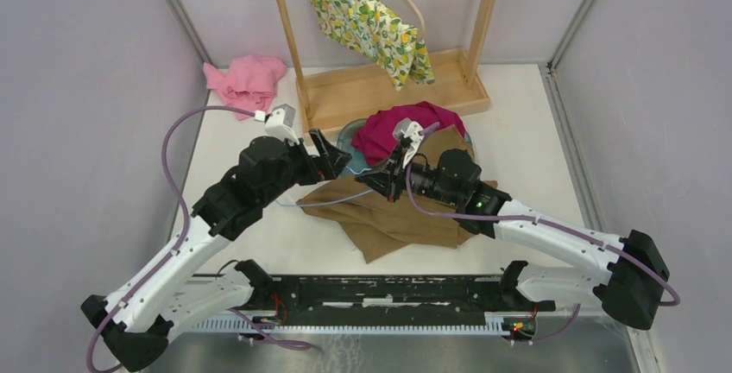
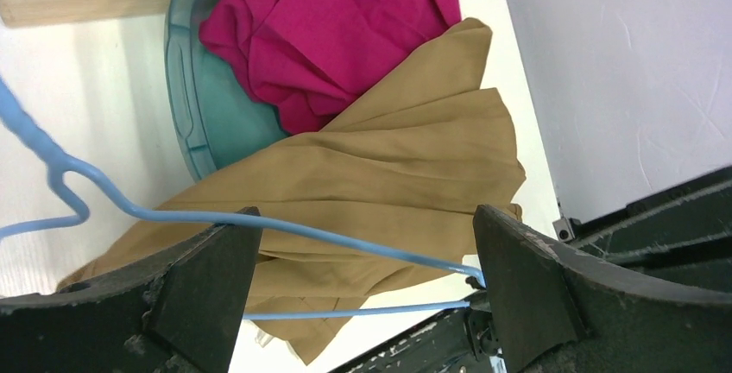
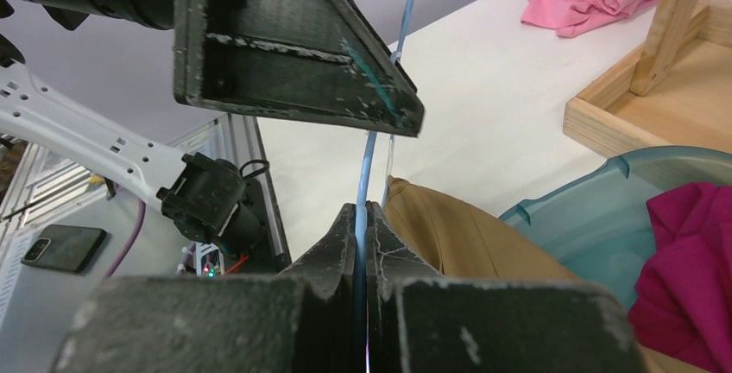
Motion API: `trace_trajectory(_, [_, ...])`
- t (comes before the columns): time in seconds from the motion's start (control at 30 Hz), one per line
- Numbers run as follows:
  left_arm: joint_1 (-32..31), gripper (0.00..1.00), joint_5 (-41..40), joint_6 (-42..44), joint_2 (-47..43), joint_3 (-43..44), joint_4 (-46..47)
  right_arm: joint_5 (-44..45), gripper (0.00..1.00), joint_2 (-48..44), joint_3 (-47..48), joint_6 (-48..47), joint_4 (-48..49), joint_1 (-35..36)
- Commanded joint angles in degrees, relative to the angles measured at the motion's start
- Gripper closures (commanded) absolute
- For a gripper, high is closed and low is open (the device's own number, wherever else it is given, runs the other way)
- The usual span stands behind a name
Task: Place the skirt on the hanger
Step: Hang the skirt on the hanger.
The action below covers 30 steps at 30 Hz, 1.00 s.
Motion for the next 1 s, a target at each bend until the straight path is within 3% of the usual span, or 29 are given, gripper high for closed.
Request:
trace_trajectory(0.0, [0.15, 0.01, -0.08, -5.27, 2.28, 1.27, 2.63, -0.76, 0.99, -1.68, -0.19, -2.21, 2.20, 2.41])
trace_trajectory(0.13, [0.11, 0.00, 2.11, -7.15, 3.28, -1.24, 5.28, 0.32, 0.99, -1.78, -1.33, -2.88, 2.97, 3.70])
trace_trajectory(0.17, [0.11, 0.05, 2.20, -7.22, 3.60, -1.75, 5.68, 0.53, 0.98, -1.94, -1.73, -3.04, 2.98, 3.90])
trace_trajectory(0.23, [0.06, 0.24, 2.21, -7.11, 3.62, -2.38, 6.50, 0.99, 0.98, -2.46, -2.31, -3.22, 2.79, 4.18])
trace_trajectory(0.27, [0.10, 0.28, 2.18, -6.95, 3.70, -2.50, 6.73, 1.13, 0.98, -2.81, -2.50, -3.33, 2.46, 4.24])
trace_trajectory(0.33, [0.11, 0.53, 2.31, -6.44, 4.16, -2.21, 6.81, 1.39, 0.99, -3.54, -3.12, -3.56, 1.91, 4.28])
trace_trajectory(0.37, [0.11, 0.60, 2.52, -6.28, 4.45, -1.97, 6.87, 1.53, 0.98, -3.89, -3.36, -3.53, 1.73, 4.26])
trace_trajectory(0.6, [0.08, 0.94, 2.82, -4.42, 5.74, -1.17, 6.55, 1.34, 0.98, -4.56, -3.52, -3.28, -0.88, 4.23])
trace_trajectory(0.73, [0.11, 0.97, 2.35, -2.56, 6.28, -0.69, 5.38, 2.01, 0.79, -6.12, -0.06, -4.71, -11.70, 4.26])
trace_trajectory(0.83, [0.12, 0.97, 2.16, -2.57, 6.01, -1.30, 5.38, 3.93, 0.58, -8.42, 3.88, -7.54, -24.44, 4.23])
trace_trajectory(0.97, [0.15, 0.97, 1.94, -2.55, 5.51, -1.95, 5.84, 5.39, 0.56, -11.89, 8.89, -13.28, -40.03, 4.25])
